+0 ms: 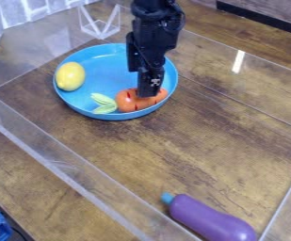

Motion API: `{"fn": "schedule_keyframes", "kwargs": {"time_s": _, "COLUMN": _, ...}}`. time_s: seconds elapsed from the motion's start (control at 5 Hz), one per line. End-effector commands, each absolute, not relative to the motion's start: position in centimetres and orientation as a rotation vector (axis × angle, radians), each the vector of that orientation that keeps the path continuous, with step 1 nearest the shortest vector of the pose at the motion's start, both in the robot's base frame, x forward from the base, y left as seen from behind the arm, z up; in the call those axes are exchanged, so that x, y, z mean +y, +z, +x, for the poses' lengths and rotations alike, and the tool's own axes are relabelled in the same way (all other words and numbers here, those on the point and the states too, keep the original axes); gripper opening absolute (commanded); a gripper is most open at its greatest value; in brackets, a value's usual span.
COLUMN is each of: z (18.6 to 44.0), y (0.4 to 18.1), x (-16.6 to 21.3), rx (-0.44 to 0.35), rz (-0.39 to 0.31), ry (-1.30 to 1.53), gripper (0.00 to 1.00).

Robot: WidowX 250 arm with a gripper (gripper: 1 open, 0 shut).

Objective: Remove the carrot from the blue tray and put it on the table

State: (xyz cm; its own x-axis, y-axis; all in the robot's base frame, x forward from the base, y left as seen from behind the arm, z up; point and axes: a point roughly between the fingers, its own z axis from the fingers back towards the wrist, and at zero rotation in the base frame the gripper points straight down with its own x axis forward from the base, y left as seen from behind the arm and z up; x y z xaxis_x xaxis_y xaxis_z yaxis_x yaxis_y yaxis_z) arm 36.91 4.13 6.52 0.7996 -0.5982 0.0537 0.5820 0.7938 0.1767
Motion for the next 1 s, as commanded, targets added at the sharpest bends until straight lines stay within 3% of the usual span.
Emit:
{"fn": "schedule_keyframes", "kwargs": {"time_s": 0.0, "z": 38.4, "y": 7.6, "x": 3.2, "rx": -0.176, "rz": 0.176, "ry": -0.646, "gripper": 1.0}}
{"fn": "schedule_keyframes", "kwargs": {"time_s": 0.8, "z": 38.6, "y": 6.1, "x": 5.8, "rx": -0.149, "rz": 0.153, "ry": -0.629, "gripper": 1.0}}
